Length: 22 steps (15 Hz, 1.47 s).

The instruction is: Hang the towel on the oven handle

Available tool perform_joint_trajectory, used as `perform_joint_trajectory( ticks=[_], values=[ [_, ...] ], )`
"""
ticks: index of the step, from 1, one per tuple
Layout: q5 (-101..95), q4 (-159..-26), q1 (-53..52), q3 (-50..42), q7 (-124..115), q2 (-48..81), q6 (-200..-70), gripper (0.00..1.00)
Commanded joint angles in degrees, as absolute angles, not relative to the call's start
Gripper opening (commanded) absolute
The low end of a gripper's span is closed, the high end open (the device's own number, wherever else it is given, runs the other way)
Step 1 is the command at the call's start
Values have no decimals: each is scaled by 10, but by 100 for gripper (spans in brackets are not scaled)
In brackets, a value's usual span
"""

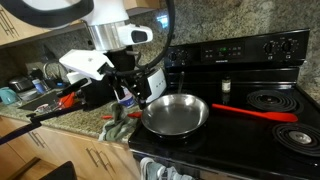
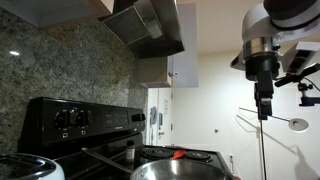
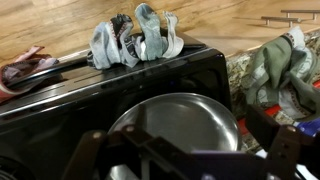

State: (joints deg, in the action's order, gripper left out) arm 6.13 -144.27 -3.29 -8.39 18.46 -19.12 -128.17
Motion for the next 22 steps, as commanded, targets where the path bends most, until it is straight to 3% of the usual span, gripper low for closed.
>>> perform_joint_trajectory(
  ticks=[1, 11, 22],
  values=[
    [65, -1442, -24, -75, 187, -191, -1280, 100],
    [62, -1434, -23, -73, 178, -177, -1279, 100],
    [68, -1300, -10, -73, 385, -1, -1013, 100]
  ],
)
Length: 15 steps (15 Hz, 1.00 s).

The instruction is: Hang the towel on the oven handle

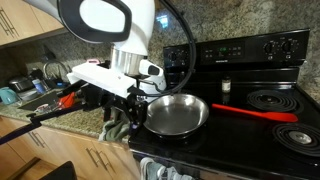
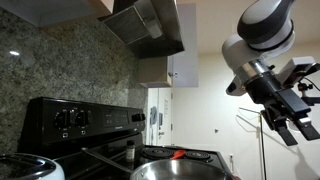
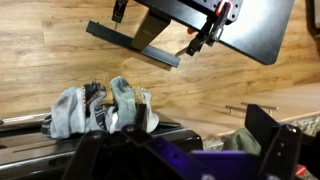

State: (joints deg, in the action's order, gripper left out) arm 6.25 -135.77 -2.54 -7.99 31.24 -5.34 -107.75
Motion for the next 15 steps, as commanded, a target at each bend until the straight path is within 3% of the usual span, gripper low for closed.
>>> perform_joint_trajectory(
  ticks=[1, 8, 15],
  values=[
    [67, -1285, -5, -71, 418, 13, -995, 100],
    [43, -1193, 28, -50, 587, 106, -850, 100],
    [134, -1185, 51, -33, 624, 130, -876, 100]
  ],
)
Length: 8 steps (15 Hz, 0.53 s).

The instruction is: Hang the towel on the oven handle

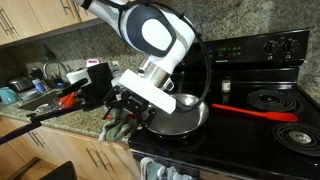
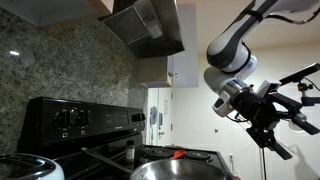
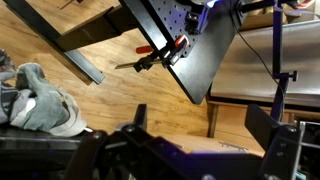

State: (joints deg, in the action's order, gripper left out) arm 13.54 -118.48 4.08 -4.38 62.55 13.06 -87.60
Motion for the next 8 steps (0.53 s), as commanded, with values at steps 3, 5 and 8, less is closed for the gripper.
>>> perform_joint_trajectory(
  ticks=[3, 5, 8],
  values=[
    [136, -1172, 52, -29, 622, 138, -872, 100],
    [136, -1171, 52, -28, 622, 138, -871, 100],
    [165, -1169, 58, -18, 672, 162, -863, 100]
  ],
)
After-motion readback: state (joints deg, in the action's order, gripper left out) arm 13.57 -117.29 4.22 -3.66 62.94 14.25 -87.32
